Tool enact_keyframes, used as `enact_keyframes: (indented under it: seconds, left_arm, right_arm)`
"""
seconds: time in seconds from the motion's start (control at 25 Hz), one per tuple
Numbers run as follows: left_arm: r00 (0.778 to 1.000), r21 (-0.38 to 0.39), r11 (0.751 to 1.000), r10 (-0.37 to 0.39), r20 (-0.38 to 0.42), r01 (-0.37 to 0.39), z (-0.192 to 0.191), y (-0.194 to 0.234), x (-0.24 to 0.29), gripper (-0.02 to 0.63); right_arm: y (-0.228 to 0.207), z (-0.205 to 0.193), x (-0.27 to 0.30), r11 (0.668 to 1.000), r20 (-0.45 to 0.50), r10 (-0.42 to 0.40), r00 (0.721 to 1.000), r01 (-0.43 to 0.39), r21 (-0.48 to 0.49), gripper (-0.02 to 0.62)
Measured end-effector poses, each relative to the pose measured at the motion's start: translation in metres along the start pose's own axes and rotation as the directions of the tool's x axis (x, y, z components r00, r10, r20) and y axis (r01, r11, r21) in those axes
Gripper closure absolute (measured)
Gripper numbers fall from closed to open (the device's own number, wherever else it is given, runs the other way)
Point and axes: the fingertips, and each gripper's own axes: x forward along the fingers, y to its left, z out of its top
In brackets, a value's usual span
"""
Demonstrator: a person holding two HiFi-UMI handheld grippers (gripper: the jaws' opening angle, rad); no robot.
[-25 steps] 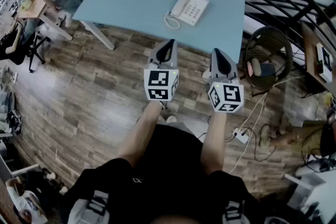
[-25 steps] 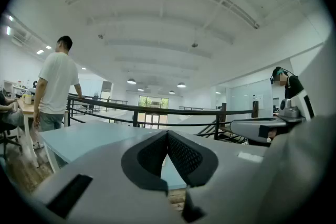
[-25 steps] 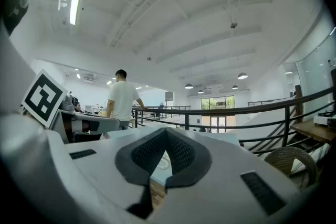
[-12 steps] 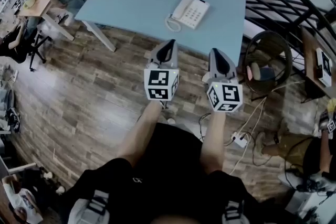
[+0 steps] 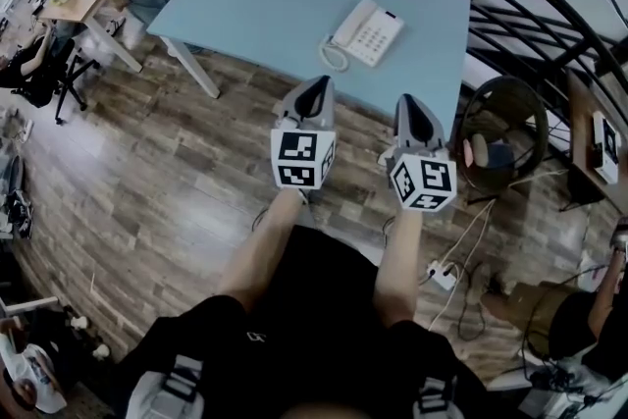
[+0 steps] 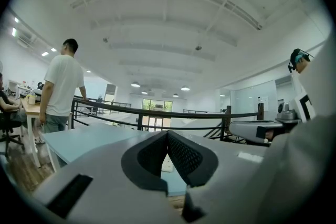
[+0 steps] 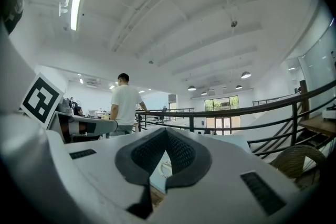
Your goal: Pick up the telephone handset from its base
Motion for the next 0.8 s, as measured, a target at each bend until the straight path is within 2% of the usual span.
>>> enact_keyframes:
  seconds: [0.24,0.56,0.8]
  left_arm:
    - [0.999,-0.028,0.999,0.019,-0.035,-0.020,-0.014,0.040,0.042,0.607]
    - [0.989,-0.055,0.998,-0.037,-0.141,0.029,-0.049,0.078,0.140,0.607]
    - [0.974,-0.068,0.997,-0.060,-0.217,0.046,-0.071,0.136,0.212,0.607]
  right_arm:
    - [-0.003,-0.010,0.052,1.000,-0.018,0.013,1.000,-0.013,0.015,0.601]
    - [-0.040,-0.058,0.141,0.995,-0.120,-0.033,0.992,0.044,0.087,0.601]
    - [-0.051,-0.081,0.222,0.991,-0.163,-0.052,0.985,0.072,0.114,0.601]
